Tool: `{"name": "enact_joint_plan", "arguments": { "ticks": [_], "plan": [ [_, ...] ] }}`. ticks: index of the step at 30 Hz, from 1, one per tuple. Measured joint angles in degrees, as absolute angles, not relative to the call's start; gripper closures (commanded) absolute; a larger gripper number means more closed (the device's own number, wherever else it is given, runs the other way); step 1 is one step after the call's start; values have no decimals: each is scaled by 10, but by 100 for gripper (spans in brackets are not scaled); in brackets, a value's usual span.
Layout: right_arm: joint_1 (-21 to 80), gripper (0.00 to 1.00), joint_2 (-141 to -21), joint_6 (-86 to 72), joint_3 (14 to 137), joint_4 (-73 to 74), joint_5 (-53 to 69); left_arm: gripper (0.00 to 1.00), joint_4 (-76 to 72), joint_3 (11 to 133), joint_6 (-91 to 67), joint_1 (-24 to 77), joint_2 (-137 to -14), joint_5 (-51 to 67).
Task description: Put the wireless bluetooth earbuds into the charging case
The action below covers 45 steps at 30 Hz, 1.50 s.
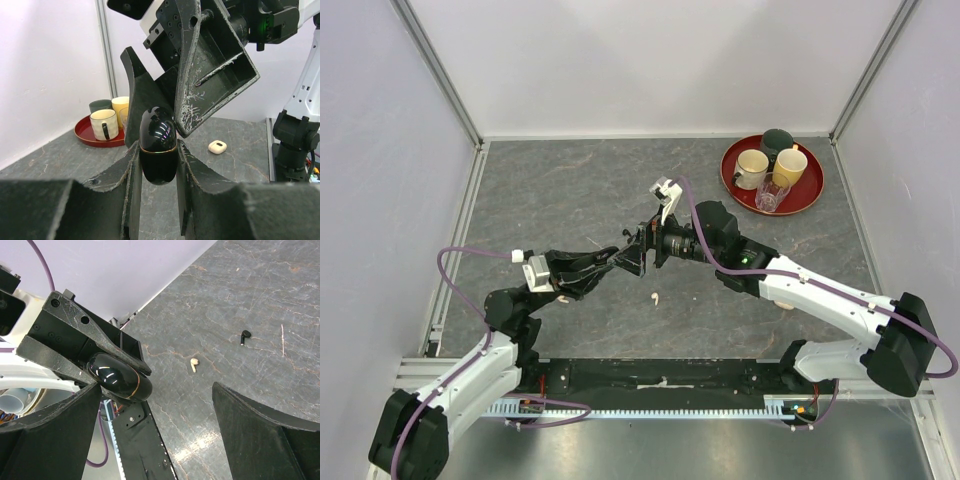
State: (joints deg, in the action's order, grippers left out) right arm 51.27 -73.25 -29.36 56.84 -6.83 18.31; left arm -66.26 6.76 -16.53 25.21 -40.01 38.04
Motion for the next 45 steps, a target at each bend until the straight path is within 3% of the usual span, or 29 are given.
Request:
{"name": "enact_joint_plan", "arguments": {
  "ticks": [15, 33, 38, 45],
  "plan": [
    [506, 2, -742, -302, 580, -92, 158, 98, -660, 67, -166, 257, -398, 412],
    [500, 2, -699, -302, 580, -114, 136, 98, -567, 67, -161, 258, -358, 345],
    [456, 2, -693, -307, 580, -83, 67, 98, -524, 67, -155, 258, -328, 331],
    [366, 11, -729, -280, 587, -38, 27, 98, -439, 69, -137, 258, -242, 314]
  ]
}}
